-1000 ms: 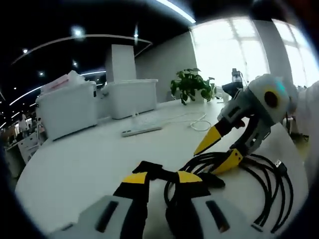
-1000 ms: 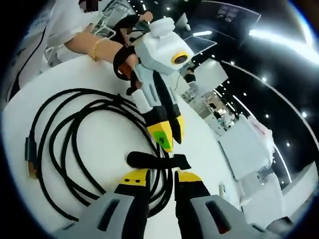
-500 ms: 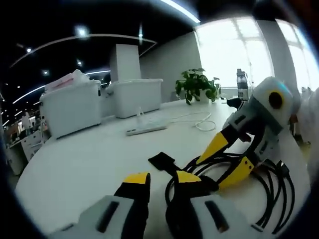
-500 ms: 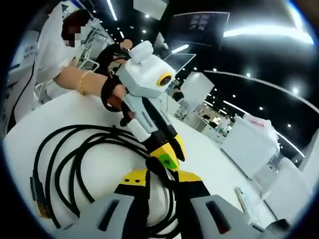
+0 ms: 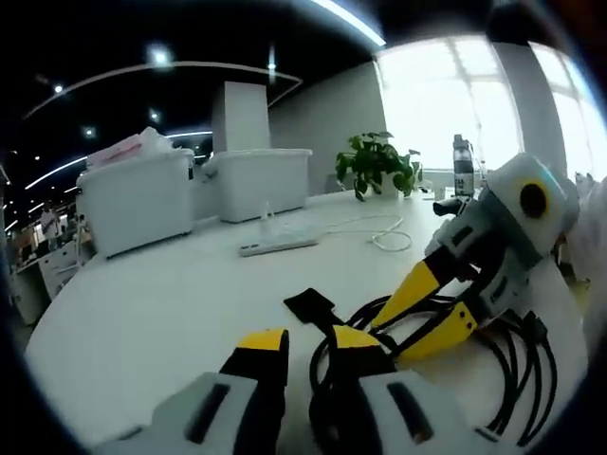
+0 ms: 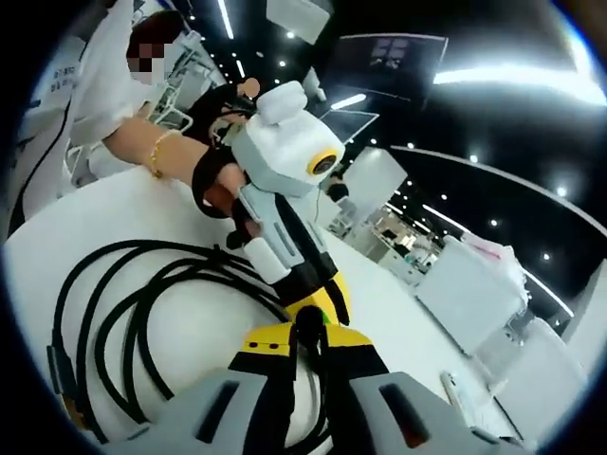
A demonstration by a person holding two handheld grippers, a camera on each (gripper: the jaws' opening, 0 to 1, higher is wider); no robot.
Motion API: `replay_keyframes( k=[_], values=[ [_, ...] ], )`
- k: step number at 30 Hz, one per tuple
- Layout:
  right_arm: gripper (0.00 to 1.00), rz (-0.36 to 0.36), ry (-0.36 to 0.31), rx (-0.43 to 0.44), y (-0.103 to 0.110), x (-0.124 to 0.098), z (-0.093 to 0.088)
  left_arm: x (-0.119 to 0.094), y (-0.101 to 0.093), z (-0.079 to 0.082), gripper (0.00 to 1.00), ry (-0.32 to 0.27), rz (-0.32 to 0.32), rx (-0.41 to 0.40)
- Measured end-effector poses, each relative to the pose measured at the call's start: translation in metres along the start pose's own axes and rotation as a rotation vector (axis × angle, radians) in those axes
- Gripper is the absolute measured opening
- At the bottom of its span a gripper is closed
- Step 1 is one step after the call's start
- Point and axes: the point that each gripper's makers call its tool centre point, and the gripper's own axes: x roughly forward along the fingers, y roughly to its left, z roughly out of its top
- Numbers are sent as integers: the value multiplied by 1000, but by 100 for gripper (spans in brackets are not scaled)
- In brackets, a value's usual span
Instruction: Coil the Type-C to USB data cable on the desktop and secure it with Velcro straps.
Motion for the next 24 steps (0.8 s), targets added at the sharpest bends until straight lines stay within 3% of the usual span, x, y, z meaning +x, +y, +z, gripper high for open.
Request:
replay_keyframes(
  k=[4,6,10,18,24],
  values=[
    [8,-42,-13,39,-12,0,0,-1,1,-1,19,0,-1,-34],
    [8,-16,-11,121,-10,0,-5,0,1,-1,19,0,-1,-37],
    [3,-16,-7,133,-12,1,-9,-1,0,-1,19,-1,1,-34],
    [2,-22,-43,420,-35,0,-6,-7,5,5,18,-7,40,37],
    [2,-25,2,433,-45,10,-15,-5,0,1,18,18,28,83]
  ],
)
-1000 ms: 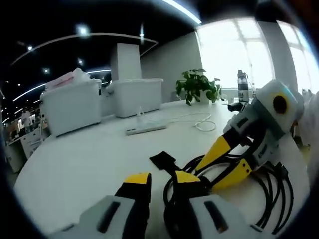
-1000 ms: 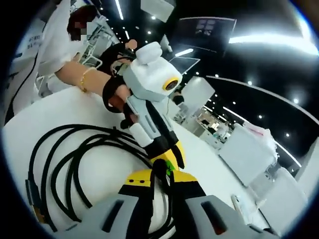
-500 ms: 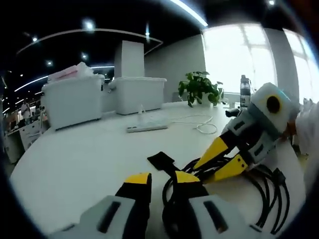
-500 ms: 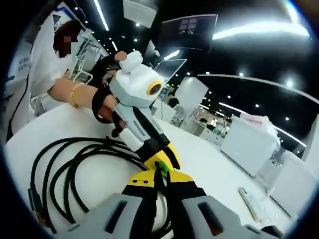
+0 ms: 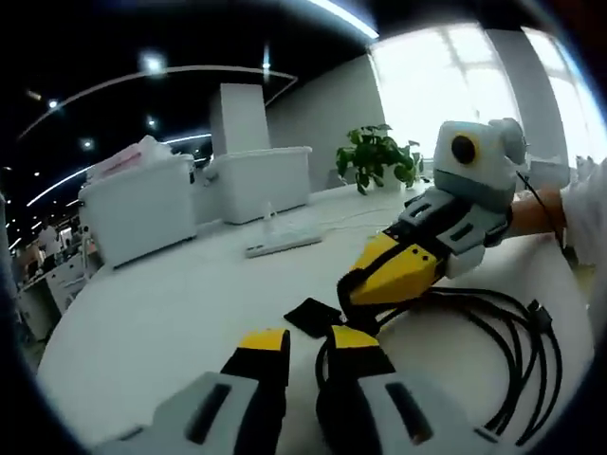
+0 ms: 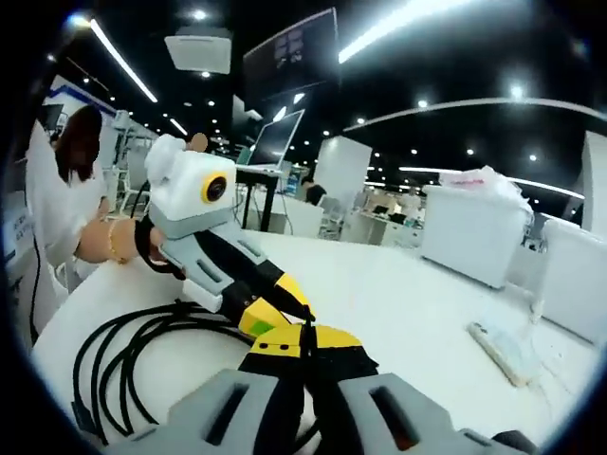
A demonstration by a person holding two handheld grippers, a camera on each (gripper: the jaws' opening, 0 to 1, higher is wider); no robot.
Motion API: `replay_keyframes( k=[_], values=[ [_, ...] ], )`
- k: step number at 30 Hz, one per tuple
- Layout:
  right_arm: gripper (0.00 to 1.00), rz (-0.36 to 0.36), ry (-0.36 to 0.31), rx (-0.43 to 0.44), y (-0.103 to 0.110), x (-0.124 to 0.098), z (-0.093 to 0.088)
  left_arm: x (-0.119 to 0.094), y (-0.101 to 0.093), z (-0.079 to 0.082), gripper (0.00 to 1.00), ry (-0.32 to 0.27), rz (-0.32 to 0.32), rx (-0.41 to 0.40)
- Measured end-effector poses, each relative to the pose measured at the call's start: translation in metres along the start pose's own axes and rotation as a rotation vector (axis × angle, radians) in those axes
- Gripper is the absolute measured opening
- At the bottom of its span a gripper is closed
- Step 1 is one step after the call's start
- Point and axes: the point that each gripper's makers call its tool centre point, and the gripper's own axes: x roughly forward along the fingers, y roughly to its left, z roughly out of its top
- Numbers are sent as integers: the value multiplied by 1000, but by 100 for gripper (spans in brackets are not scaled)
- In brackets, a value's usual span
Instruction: Coil the Type-C to USB data cable on the desktop and secure it with Velcro straps.
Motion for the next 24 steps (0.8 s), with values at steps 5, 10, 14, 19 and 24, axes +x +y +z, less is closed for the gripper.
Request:
replay_keyframes(
  k=[5,10,14,19,24],
  values=[
    [2,-29,65,51,-11,10,-12,0,1,-2,14,12,-12,-14],
    [2,-36,132,108,-17,21,-26,1,-2,-2,13,19,-31,-24],
    [2,-61,181,166,-23,23,-37,4,-5,-11,14,49,-36,0],
    [2,-2,253,189,-28,30,-43,5,-3,-10,13,46,-39,-53],
    [7,-31,267,40,-37,36,-39,5,-4,-11,13,45,-48,-80]
  ],
)
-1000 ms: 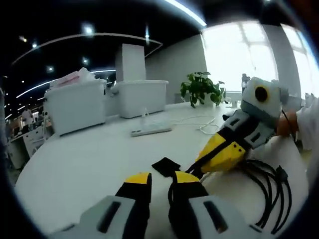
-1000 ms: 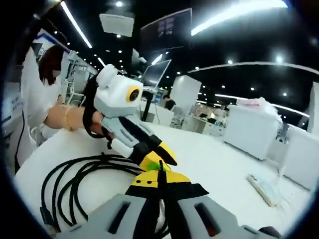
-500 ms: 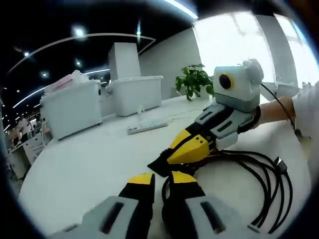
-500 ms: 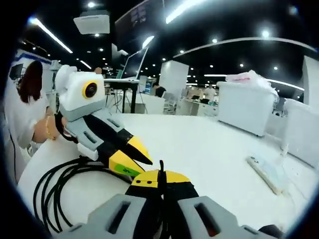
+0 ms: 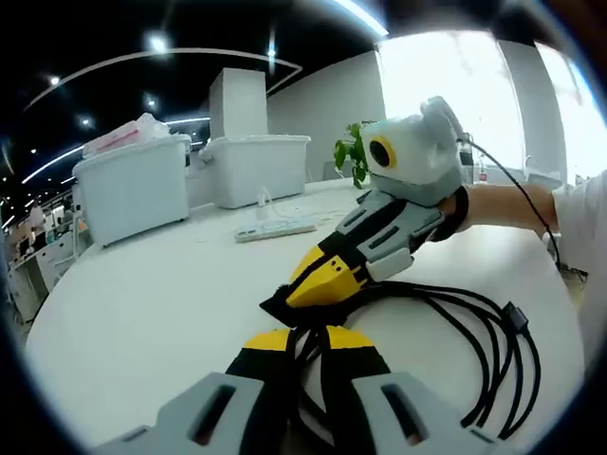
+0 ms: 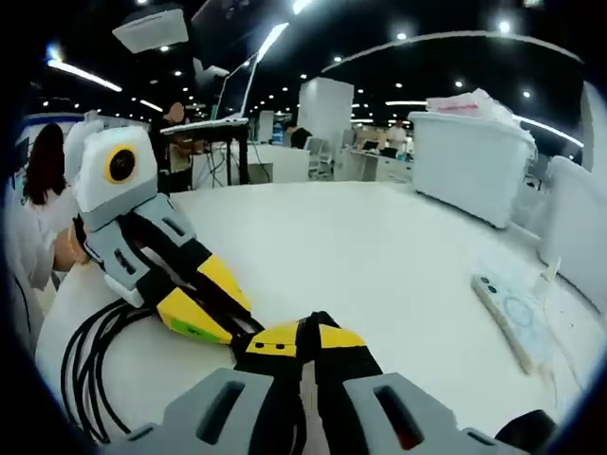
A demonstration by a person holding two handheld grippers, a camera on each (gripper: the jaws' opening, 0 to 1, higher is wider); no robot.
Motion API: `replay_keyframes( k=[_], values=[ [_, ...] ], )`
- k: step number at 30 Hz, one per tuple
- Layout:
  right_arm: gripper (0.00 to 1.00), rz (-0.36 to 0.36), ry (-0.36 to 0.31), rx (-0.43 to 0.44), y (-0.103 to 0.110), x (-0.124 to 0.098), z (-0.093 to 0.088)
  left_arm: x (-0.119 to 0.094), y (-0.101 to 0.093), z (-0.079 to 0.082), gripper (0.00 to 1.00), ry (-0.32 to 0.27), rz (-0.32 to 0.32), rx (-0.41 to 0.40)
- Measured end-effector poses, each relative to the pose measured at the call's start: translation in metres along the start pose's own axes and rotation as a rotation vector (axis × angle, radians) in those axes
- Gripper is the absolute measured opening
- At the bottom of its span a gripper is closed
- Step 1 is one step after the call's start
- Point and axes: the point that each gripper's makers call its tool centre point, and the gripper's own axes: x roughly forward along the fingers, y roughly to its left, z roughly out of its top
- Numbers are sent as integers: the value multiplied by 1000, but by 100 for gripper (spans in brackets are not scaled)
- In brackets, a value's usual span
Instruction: Coil the Type-C to USB data cable on the desktop and secure it with Velcro straps.
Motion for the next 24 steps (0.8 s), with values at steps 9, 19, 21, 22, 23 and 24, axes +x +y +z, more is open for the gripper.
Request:
replay_keyframes(
  k=[9,19,21,22,23,24],
  values=[
    [3,-99,-10,-151,-14,5,-4,0,0,0,13,-4,-1,-5],
    [1,121,-17,71,26,-4,-4,2,0,1,14,-8,2,-2],
    [1,130,2,160,21,-2,-3,2,1,0,14,-8,3,-4],
    [1,149,28,210,21,-1,-5,1,1,-1,14,-10,1,-10],
    [1,168,52,268,20,0,-8,1,1,-1,14,-11,-4,-28],
    [1,181,44,288,20,0,-7,1,1,-1,14,-14,-12,-55]
  ],
)
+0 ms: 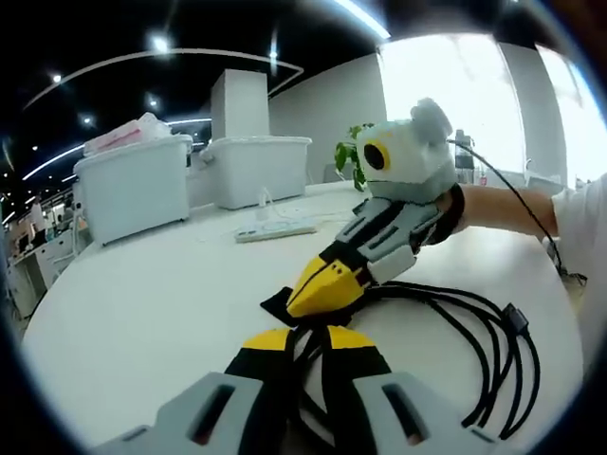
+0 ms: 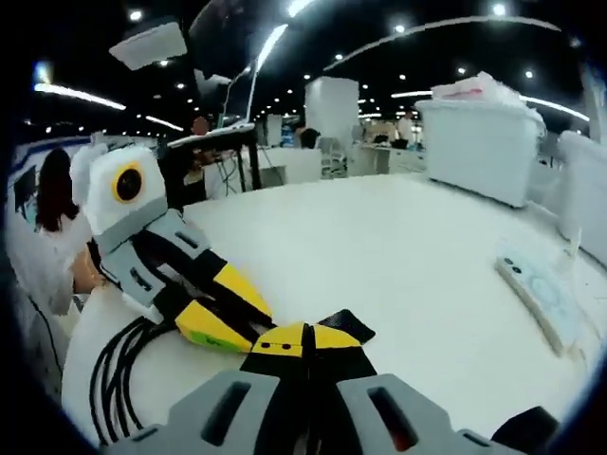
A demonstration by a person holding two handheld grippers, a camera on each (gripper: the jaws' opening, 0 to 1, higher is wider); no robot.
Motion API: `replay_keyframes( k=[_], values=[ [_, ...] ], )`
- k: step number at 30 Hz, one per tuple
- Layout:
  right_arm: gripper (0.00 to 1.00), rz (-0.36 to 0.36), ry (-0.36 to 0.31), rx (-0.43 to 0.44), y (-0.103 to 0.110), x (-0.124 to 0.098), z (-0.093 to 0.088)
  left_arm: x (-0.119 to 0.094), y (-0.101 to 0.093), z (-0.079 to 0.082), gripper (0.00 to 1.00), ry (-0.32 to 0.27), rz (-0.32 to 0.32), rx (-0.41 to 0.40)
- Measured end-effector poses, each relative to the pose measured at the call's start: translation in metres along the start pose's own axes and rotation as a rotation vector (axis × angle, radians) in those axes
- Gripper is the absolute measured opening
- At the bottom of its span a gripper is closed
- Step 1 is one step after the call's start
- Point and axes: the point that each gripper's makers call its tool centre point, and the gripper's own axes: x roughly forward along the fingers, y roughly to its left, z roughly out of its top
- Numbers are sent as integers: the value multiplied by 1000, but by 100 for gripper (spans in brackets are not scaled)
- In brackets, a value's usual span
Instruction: Coil the Type-C to USB data cable on the desktop and secure it with Velcro straps.
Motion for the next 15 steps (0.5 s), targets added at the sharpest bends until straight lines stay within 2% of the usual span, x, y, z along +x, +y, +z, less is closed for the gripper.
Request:
replay_keyframes(
  k=[2,4,5,6,8,9,11,12,15],
  values=[
    [1,-5,-20,-19,-2,-1,1,-1,2,0,14,-3,0,-13],
    [1,-24,-34,-105,-4,-4,4,-1,1,0,14,-4,-2,-18],
    [1,-67,-55,-150,-8,-8,9,-1,1,1,14,-6,1,-13],
    [1,-72,-117,-198,-6,-16,17,-2,1,1,14,-7,4,-9],
    [2,-22,-236,-172,4,-29,28,-6,7,5,14,-30,27,-40],
    [5,20,-238,-202,13,-34,25,-8,11,10,14,-65,37,-72],
    [20,57,-213,-243,23,-37,15,-13,22,23,14,-130,70,-128],
    [23,75,-204,-255,29,-37,11,-16,27,29,14,-158,86,-146],
    [23,58,-157,-362,31,-26,2,-24,39,40,14,-209,118,-170]
  ],
)
